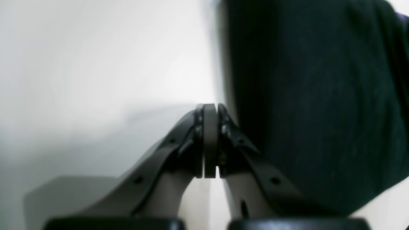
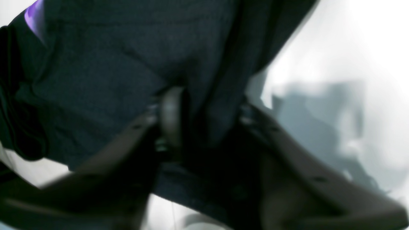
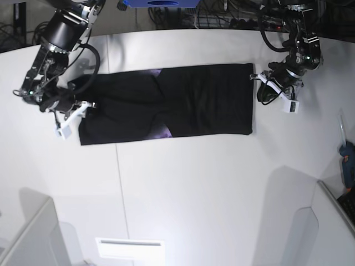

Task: Fold the T-shirt properly
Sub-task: 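Open the left gripper and lift it away from the folded shirt, then grasp the shirt's other end with both grippers and lift it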

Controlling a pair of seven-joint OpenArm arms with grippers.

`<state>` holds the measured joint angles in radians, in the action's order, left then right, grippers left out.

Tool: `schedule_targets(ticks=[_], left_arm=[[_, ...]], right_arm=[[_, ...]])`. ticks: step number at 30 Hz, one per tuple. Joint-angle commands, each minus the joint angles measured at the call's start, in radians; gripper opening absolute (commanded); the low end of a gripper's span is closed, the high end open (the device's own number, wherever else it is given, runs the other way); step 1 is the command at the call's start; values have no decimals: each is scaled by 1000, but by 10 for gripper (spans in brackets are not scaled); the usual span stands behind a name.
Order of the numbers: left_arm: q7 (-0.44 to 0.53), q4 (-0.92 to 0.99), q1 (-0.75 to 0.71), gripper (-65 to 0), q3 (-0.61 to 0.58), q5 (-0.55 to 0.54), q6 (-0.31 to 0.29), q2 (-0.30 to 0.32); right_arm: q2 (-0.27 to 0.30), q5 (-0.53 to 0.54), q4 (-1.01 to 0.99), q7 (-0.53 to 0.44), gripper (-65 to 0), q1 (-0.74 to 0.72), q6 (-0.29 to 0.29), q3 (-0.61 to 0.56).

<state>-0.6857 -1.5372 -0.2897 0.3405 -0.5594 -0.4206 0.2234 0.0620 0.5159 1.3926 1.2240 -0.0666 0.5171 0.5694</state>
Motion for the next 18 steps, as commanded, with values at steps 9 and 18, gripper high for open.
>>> schedule_targets(ticks=[9, 18], left_arm=[[-25, 50, 70, -650, -48, 55, 7, 11], [-27, 45, 89, -650, -117, 201, 7, -77]], right_arm=[[14, -24, 20, -39, -650, -12, -2, -4], [11, -26, 282, -39, -650, 41, -65, -171]])
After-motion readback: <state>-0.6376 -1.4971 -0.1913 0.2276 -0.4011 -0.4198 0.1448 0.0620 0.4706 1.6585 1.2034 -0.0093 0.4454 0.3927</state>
